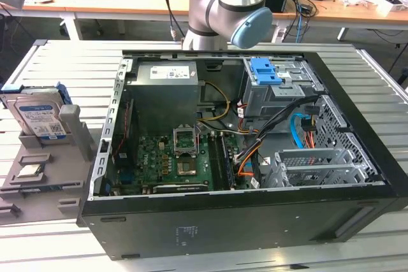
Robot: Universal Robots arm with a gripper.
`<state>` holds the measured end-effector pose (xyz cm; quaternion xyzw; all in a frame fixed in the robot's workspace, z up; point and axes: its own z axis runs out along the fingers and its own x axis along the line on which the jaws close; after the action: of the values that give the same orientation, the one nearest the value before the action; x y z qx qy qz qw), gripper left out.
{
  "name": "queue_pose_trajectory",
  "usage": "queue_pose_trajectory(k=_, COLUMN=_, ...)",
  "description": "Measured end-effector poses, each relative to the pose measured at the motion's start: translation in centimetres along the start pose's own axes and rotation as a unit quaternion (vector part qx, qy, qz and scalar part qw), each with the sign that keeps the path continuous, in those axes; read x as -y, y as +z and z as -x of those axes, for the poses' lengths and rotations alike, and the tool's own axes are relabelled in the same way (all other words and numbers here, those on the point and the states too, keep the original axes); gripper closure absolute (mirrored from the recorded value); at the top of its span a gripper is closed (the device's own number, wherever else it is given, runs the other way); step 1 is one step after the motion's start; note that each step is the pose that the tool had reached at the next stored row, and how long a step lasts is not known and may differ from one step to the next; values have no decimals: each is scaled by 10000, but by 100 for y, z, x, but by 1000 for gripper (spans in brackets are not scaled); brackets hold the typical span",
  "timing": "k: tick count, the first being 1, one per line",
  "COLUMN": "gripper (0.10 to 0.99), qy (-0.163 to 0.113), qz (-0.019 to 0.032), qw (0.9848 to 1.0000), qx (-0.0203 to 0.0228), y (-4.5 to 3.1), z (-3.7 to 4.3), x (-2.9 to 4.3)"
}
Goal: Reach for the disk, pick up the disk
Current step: 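Pick up the disk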
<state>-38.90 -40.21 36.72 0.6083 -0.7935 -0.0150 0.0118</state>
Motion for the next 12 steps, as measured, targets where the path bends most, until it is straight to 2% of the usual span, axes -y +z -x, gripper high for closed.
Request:
queue_pose_trajectory(k=4, gripper=980, qy=-198, qz=0, qw=9998, qx=-7, y=0, z=0, x=0)
queue_pose_trajectory(k=6, gripper=980, qy=-384, qz=0, qw=9993, qx=-15, y=0, z=0, x=0)
queue_pose_trajectory(k=12, gripper=980, qy=-617, qz=-1, qw=9981, qx=-24, y=0, z=0, x=0)
